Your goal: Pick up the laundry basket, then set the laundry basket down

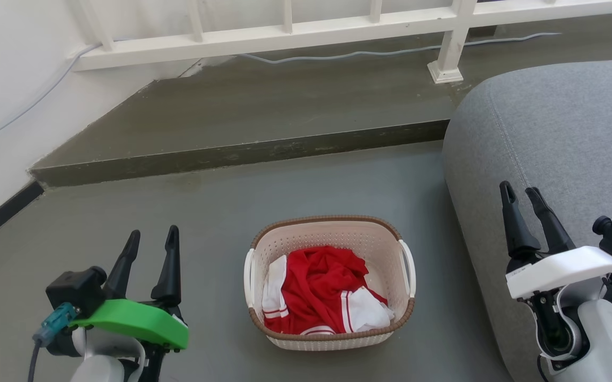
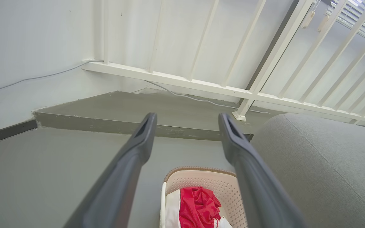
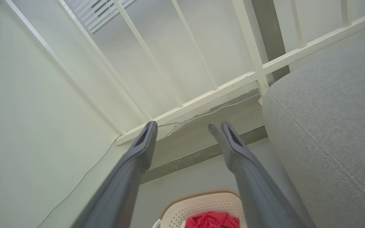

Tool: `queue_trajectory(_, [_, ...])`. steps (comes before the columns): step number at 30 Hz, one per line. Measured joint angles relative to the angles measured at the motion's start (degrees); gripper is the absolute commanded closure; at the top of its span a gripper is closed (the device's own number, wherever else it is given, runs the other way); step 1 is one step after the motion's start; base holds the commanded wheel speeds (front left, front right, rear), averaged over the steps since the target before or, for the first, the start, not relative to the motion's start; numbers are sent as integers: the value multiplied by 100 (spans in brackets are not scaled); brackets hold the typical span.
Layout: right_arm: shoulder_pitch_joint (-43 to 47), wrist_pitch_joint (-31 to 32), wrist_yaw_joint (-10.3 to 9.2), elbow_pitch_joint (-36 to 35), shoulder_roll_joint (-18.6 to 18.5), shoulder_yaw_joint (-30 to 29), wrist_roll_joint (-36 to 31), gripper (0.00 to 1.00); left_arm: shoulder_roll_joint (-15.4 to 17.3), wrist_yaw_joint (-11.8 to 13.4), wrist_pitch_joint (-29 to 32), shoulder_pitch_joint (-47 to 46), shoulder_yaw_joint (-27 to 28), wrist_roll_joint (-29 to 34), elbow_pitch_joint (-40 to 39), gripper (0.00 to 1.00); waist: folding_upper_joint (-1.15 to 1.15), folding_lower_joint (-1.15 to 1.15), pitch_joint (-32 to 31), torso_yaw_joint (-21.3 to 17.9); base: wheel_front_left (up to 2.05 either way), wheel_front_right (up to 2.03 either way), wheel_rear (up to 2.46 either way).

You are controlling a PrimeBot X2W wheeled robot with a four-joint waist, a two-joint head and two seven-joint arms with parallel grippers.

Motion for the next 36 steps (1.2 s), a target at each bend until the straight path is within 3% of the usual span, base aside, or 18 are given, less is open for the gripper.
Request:
queue_trajectory(25, [-199,-519,-13,-85,-1,263,-1970,0,-33,1,-512,-126,-297,2082,-320,0,0,0,72,-25,0,0,0])
queue_trajectory(36, [-221,-519,-12,-92,53,159,-2065,0,-97,1,-526,-134,-266,2136,-313,0,0,0,118,-33,0,0,0])
